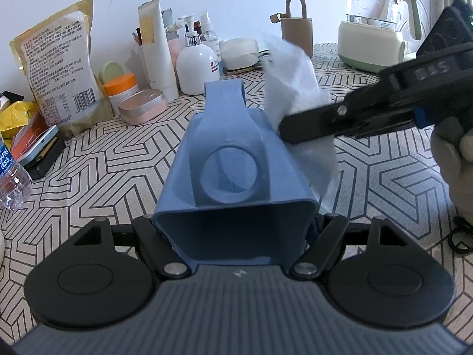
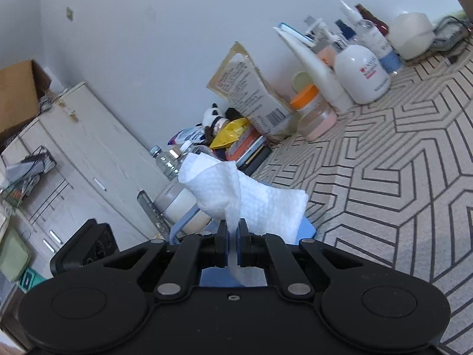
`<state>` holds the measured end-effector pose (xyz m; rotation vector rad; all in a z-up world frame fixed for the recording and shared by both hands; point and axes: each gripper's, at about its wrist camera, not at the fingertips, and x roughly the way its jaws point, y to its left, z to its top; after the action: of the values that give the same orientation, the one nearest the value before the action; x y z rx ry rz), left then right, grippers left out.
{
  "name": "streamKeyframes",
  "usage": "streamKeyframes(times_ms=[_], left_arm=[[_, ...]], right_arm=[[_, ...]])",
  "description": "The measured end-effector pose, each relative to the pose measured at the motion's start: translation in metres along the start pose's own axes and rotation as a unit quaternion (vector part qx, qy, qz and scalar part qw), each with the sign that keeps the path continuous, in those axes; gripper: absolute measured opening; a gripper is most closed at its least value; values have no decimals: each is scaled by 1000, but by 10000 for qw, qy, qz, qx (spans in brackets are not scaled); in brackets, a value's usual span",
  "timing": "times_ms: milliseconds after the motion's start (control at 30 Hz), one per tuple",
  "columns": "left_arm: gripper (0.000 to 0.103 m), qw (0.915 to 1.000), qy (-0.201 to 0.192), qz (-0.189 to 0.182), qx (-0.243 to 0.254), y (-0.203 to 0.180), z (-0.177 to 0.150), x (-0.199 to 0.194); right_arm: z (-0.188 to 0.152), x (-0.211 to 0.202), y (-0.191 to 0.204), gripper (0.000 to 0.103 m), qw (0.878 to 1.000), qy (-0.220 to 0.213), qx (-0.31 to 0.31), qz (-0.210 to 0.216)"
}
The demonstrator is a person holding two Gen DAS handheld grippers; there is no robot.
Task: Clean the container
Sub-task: 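Rub the wipe along the container's handle side with the right gripper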
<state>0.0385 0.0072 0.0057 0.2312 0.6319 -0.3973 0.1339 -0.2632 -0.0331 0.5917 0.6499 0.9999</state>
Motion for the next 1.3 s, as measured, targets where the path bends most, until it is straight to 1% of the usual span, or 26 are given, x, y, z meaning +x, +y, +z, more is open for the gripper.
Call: streamKeyframes(times_ms=[33, 67, 133, 233, 467, 833, 1067, 1233, 1300], left_arm=[[76, 10000, 1, 2, -4, 0, 0, 0], [77, 10000, 3, 6, -12, -1, 0, 0], [77, 10000, 9, 6, -27, -1, -1, -1], [77, 10000, 10, 4, -41, -1, 0, -3], [79, 10000, 34, -3, -78, 0, 0, -2], [80, 9998, 60, 2, -182, 1, 2, -1], [80, 9999, 44, 9, -127, -2, 3, -1], [80, 9999, 41, 16, -110, -3, 2, -3], [80, 9999, 39, 11, -109, -2, 2, -2]], right_arm=[[0, 0, -3, 11, 9999, 13, 67, -89], [-1, -1, -6, 15, 9998, 24, 143, -167], [-2, -1, -8, 15, 9995, 57, 217, -209], [-3, 0, -6, 15, 9997, 79, 172, -170], [-2, 3, -3, 15, 9998, 99, 122, 116], [-5, 3, 10, 16, 9986, 230, -243, 402], [-6, 5, 16, 15, 9965, 309, -370, 688], [-5, 4, 11, 14, 9972, 283, -229, 658], [-5, 3, 8, 11, 9977, 261, -167, 604]])
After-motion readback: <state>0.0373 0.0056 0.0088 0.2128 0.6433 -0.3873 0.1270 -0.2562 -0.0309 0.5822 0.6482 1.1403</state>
